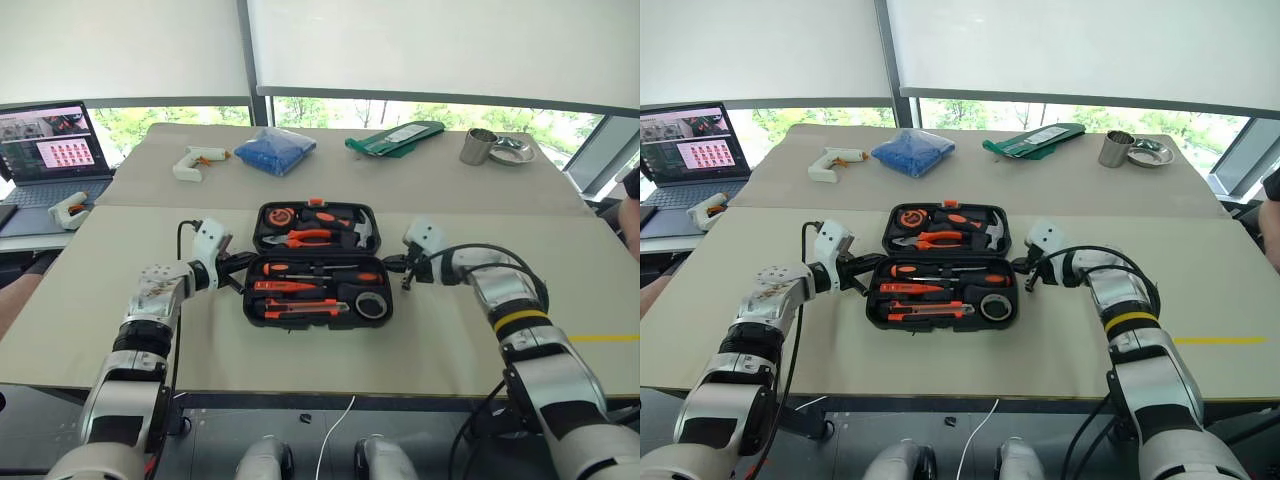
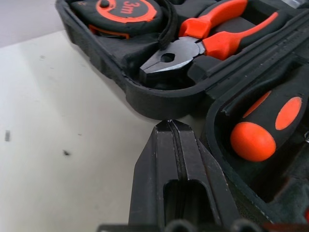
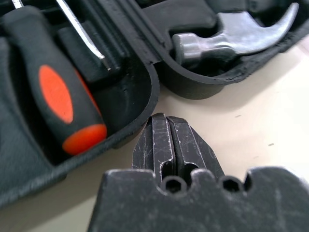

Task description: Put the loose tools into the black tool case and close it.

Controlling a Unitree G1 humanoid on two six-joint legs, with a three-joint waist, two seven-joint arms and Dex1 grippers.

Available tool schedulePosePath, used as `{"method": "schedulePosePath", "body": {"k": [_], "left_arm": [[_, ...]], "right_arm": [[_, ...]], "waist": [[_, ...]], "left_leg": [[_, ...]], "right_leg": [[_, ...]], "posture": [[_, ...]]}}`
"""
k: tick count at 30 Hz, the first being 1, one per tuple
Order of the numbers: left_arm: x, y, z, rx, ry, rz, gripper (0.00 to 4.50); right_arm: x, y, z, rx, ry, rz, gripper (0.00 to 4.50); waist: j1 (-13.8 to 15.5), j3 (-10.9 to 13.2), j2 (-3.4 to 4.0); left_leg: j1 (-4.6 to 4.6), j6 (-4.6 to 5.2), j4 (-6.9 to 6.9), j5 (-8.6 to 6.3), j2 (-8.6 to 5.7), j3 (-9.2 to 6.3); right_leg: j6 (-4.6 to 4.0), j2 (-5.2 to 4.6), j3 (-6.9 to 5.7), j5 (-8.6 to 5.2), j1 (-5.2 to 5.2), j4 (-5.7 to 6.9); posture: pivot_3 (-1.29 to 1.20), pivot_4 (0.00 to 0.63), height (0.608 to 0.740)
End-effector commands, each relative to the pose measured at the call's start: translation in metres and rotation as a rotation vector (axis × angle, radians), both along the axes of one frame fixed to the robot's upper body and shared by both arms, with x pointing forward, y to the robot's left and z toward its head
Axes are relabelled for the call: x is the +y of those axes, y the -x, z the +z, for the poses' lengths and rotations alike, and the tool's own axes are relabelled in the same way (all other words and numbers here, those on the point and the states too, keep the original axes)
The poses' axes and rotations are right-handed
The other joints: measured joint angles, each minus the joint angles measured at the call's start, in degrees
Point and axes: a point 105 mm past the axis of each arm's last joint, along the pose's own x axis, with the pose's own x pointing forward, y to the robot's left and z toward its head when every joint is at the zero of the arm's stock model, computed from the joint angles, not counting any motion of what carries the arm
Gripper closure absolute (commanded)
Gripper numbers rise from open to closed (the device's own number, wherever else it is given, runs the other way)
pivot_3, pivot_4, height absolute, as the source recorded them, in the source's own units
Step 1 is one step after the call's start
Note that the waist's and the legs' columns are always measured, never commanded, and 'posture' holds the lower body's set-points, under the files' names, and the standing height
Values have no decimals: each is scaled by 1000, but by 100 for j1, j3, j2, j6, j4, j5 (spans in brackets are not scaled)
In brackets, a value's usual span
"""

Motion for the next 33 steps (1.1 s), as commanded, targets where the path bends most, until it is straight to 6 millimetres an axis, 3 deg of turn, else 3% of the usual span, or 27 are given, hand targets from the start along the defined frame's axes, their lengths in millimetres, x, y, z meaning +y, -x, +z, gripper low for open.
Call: {"method": "schedulePosePath", "body": {"k": [1,5,13,18,19,22,25,27,29,31,33], "left_arm": [[-27,14,-3,0,-11,-144,4500],[-37,28,-7,6,-26,-193,4500],[-51,40,-8,22,-38,-249,4500],[-33,32,0,2,-102,-202,4500],[-26,29,8,-9,-77,-178,4500],[-8,31,21,24,-47,-156,3818],[10,39,24,144,-52,-132,2641],[26,42,26,269,-44,-55,1821],[34,37,33,314,-9,28,1082],[33,26,42,351,52,125,331],[22,19,50,400,143,154,92]], "right_arm": [[15,16,17,-32,-43,110,4474],[3,35,12,17,-45,92,4474],[-27,44,4,78,-24,-6,4474],[-30,57,8,227,-111,-32,4474],[-32,57,11,232,-116,-43,4201],[-38,59,23,208,-110,-54,3398],[-43,60,40,228,-171,-83,2288],[-50,55,56,290,-244,-197,1598],[-59,52,57,396,-204,-346,908],[-58,53,55,509,-141,-415,226],[-47,51,60,576,-157,-422,52]], "waist": [[4,0,0],[29,0,0],[105,0,-1],[121,0,0],[120,0,-1],[85,2,-4],[46,2,-4],[12,3,-4],[16,11,-3],[46,15,-2],[77,17,-5]], "left_leg": [[0,0,-2,0,0,-3],[-1,7,0,-7,-1,-18],[0,21,13,-16,-7,-31],[1,21,16,-15,-6,-35],[1,21,15,-15,-6,-35],[-2,20,14,-15,-6,-35],[-1,18,14,-14,-4,-36],[0,18,13,-13,-2,-38],[0,15,15,-12,2,-38],[0,14,18,-6,0,-40],[0,15,18,-2,2,-47]], "right_leg": [[0,-1,0,0,1,1],[4,-4,3,-2,2,-4],[10,-15,3,-3,8,-2],[8,-14,3,-3,7,1],[8,-13,5,-2,5,1],[7,-9,4,-3,0,2],[6,-6,4,-3,-1,4],[7,-7,6,-3,0,5],[7,-7,11,-3,-4,11],[7,-10,12,-3,-6,14],[6,-10,6,-3,-4,13]], "posture": [[0,150,739],[0,150,739],[0,150,739],[0,150,739],[0,150,739],[0,150,739],[0,150,739],[0,150,739],[0,150,739],[0,150,739],[0,150,739]]}}
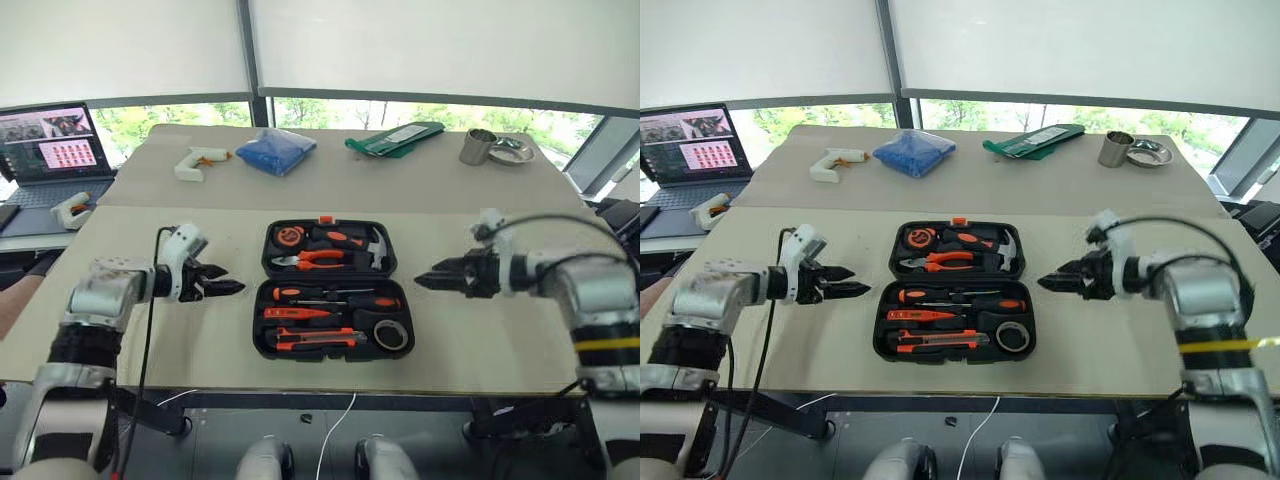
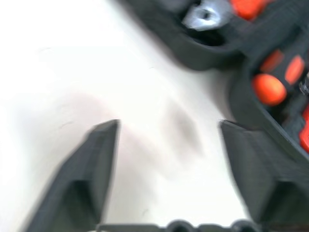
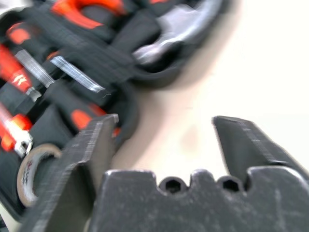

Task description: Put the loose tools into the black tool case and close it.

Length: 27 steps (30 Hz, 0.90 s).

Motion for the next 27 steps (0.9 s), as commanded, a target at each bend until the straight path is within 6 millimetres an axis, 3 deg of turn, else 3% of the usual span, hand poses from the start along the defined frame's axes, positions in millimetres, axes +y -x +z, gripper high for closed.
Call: {"method": "schedulePosePath", "body": {"k": [1,5,10,16,19,21,24,27], "left_arm": [[-20,-10,21,51,145,50,92],[-38,-19,27,68,182,57,92],[-48,-37,20,60,160,109,92],[-60,-44,16,76,187,105,92],[-63,-46,13,79,189,108,0],[-66,-48,12,83,204,118,0],[-69,-46,10,97,221,113,699],[-68,-45,7,106,239,115,1782]], "right_arm": [[18,0,3,125,-47,-17,52],[34,-19,8,155,-56,-66,52],[38,-42,-1,134,22,-117,52],[39,-62,-10,125,9,-187,52],[40,-65,-17,130,18,-191,777],[38,-67,-22,132,27,-210,1493],[35,-69,-25,135,22,-235,2513],[35,-70,-24,140,-3,-248,3507]], "waist": [[16,2,-4],[-25,4,-8],[-40,6,-10],[-54,9,-12],[-55,9,-12],[-57,9,-12],[-58,9,-11],[-52,9,-11]], "left_leg": [[0,0,2,0,0,-3],[-10,2,0,0,-14,1],[-16,1,-5,0,-18,6],[-17,0,-6,0,-18,9],[-17,-2,-6,2,-18,9],[-17,-2,-6,2,-18,9],[-17,-3,-7,2,-18,9],[-17,-4,-6,3,-18,8]], "right_leg": [[0,0,-2,0,3,-1],[-2,1,4,3,-4,0],[-2,1,3,3,-9,-1],[-1,0,2,4,-9,-1],[0,0,2,4,-9,-1],[0,0,2,4,-9,0],[0,0,2,4,-8,0],[1,-1,2,5,-8,2]], "posture": [[0,150,739],[0,150,739],[0,150,739],[0,150,739],[0,150,739],[0,150,739],[0,150,739],[0,150,739]]}}
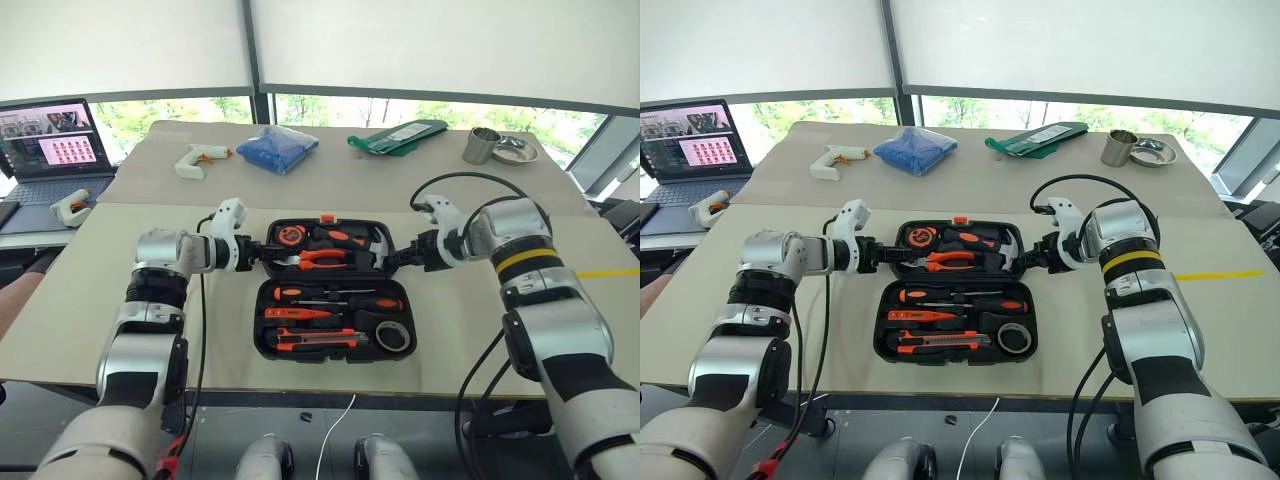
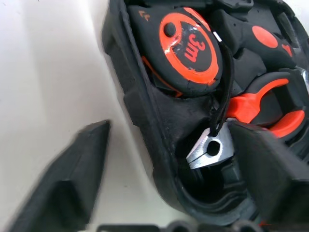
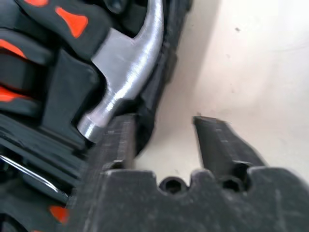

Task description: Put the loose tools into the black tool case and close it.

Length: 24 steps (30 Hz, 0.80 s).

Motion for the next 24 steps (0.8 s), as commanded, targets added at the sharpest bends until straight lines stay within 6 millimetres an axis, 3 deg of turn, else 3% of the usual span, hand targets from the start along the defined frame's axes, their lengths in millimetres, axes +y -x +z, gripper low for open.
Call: {"method": "schedulePosePath", "body": {"k": [1,3,5,7,12,16,19,24], "left_arm": [[1,-2,15,-52,55,9,2178],[3,-2,13,-45,88,25,2938],[0,-3,19,-103,153,18,3760],[-6,-2,42,-258,272,-29,4482],[1,4,62,-530,283,-24,4482],[14,20,66,-701,272,1,4482],[25,34,60,-818,218,26,4482],[30,66,35,-959,76,-48,4482]], "right_arm": [[-8,-4,10,-21,-18,-49,3835],[-4,-4,12,-2,-92,-75,4500],[0,-5,15,-9,-150,-85,4500],[3,-8,20,-55,-193,-71,4500],[2,-20,51,-423,-139,21,4500],[1,-2,76,-716,-106,97,4500],[-9,19,74,-899,38,152,4500],[-32,56,40,-1044,292,237,4500]], "waist": [[12,0,0],[19,0,0],[17,0,0],[13,0,1],[2,9,-1],[3,15,1],[14,15,1],[36,15,1]], "left_leg": [[0,0,0,0,0,-1],[0,0,1,0,-1,-2],[0,0,2,0,-2,-3],[1,0,1,1,-1,-3],[-1,-5,0,3,1,-1],[-14,-33,-3,20,0,2],[-19,-43,-16,25,3,4],[-19,-33,-15,11,-2,8]], "right_leg": [[0,0,0,0,1,0],[1,-2,-3,1,4,0],[3,-5,-3,3,5,-1],[2,-6,-2,3,4,-1],[-3,-4,-2,11,1,-4],[0,-4,1,14,-14,-2],[-1,0,-2,15,-14,-1],[19,-3,-2,6,2,-25]], "posture": [[0,150,739],[0,150,739],[0,150,739],[0,150,739],[0,150,739],[0,150,739],[0,150,739],[0,150,739]]}}
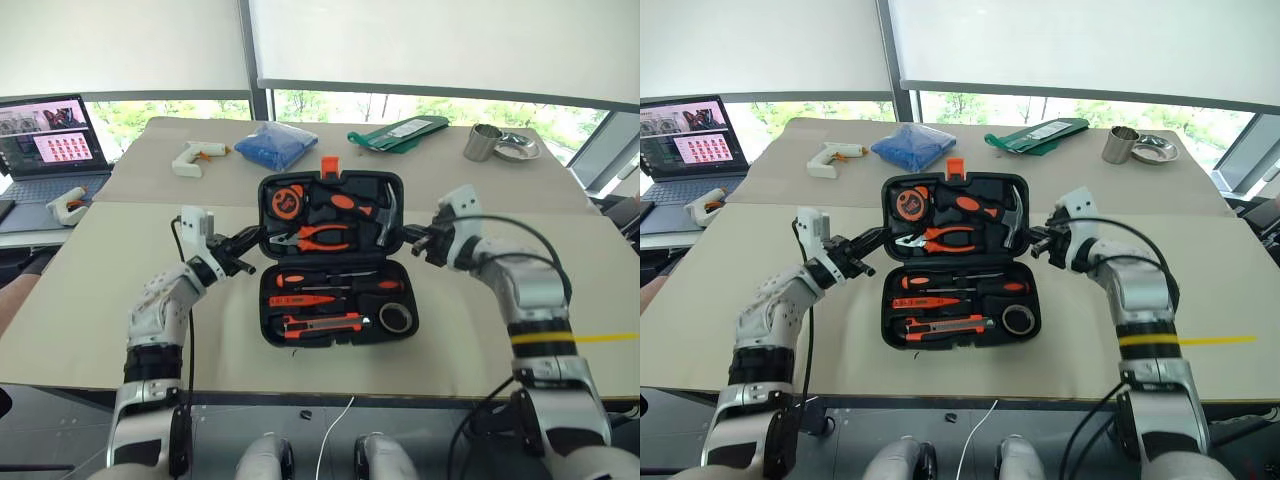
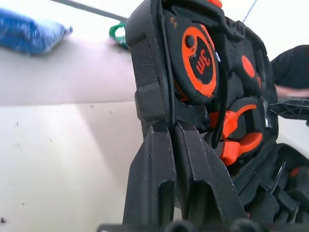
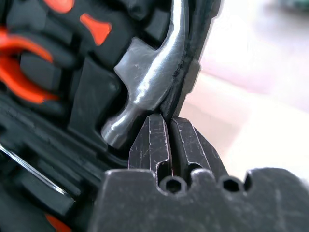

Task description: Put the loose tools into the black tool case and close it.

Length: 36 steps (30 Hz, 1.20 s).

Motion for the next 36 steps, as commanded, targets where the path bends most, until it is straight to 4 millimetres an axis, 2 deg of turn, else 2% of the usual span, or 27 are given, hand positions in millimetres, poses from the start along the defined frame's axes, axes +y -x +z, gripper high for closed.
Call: {"method": "schedulePosePath", "body": {"k": [1,3,5,7,9,11,12,13,15,17,20,23,26,30,31,32,34,36], "left_arm": [[11,29,15,-315,-194,11,4482],[2,49,0,-413,-355,-74,4482],[0,60,-13,-455,-446,-100,4482],[1,70,-26,-477,-512,-126,4482],[4,80,-39,-460,-542,-160,4500],[11,88,-49,-428,-559,-169,3790],[15,90,-52,-417,-570,-164,3669],[22,89,-52,-412,-583,-136,3179],[36,85,-53,-382,-596,-78,2605],[45,80,-48,-365,-578,-41,1823],[50,72,-40,-361,-562,-28,1817],[49,64,-41,-317,-561,-62,1817],[42,48,-39,-273,-536,-83,2488],[22,19,-33,-250,-528,-124,3813],[16,11,-33,-234,-518,-136,4266],[10,5,-33,-212,-515,-155,4500],[-1,-8,-28,-225,-531,-178,4500],[-10,-15,-28,-204,-543,-221,4500]], "right_arm": [[-31,22,15,-291,255,-56,4500],[-43,31,8,-396,370,-97,4500],[-51,40,-3,-499,529,-97,4500],[-56,48,-18,-526,603,-84,4500],[-57,55,-29,-521,609,-64,3760],[-58,62,-38,-513,620,-39,3205],[-61,65,-41,-504,626,-36,2910],[-66,67,-42,-500,629,-48,2506],[-78,71,-41,-469,612,-84,1971],[-89,77,-41,-411,575,-102,1182],[-99,87,-45,-294,492,-94,183],[-87,105,-48,-137,326,9,577],[-64,126,-49,-19,262,165,1566],[-38,149,-60,117,254,328,2894],[-32,153,-64,143,251,355,3321],[-28,156,-66,156,253,376,3739],[-16,162,-73,186,268,429,4395],[-5,161,-76,197,265,457,4467]], "waist": [[13,0,0],[13,0,0],[28,0,1],[53,0,2],[49,-1,1],[31,-1,2],[-2,-2,4],[-36,-2,5],[-66,-1,4],[-37,-1,4],[10,-1,4],[49,-2,4],[75,-2,4],[125,-2,3],[133,-1,0],[140,-1,0],[142,0,-2],[143,4,-9]], "left_leg": [[-1,2,2,-1,-1,3],[1,11,7,-8,-5,5],[10,29,8,-19,-6,6],[14,57,10,-35,-3,6],[26,55,17,-31,5,5],[56,51,17,-29,15,8],[66,51,15,-30,20,9],[91,50,9,-30,25,10],[109,48,5,-30,34,11],[110,40,8,-25,36,4],[113,37,11,-22,36,0],[113,44,12,-22,33,-2],[112,50,11,-25,33,-6],[111,49,14,-25,32,-8],[111,49,15,-25,32,-8],[109,49,19,-25,30,-9],[107,49,20,-25,27,-9],[100,50,21,-25,25,-10]], "right_leg": [[0,0,1,0,0,-3],[5,-5,3,-1,4,-16],[6,-7,3,-2,12,-39],[5,-9,3,-2,15,-38],[1,-8,4,1,24,-37],[2,-5,6,-1,46,-37],[-2,-6,9,-11,52,-37],[-2,-5,12,-30,66,-33],[-13,1,20,-43,75,-20],[-16,1,19,-45,72,-3],[-17,-1,19,-44,77,2],[-16,-6,19,-44,87,-6],[-6,-4,16,-39,89,-6],[13,-3,9,-31,90,-7],[13,-3,9,-31,90,-7],[14,-2,6,-31,91,-8],[15,-3,6,-32,91,-9],[17,-1,5,-31,87,-14]], "posture": [[0,150,739],[0,150,739],[0,150,739],[0,150,739],[0,150,739],[0,150,739],[0,150,739],[0,150,739],[0,150,739],[0,150,739],[0,150,739],[0,150,739],[0,150,739],[0,150,739],[0,150,739],[0,150,739],[0,150,739],[0,150,739]]}}
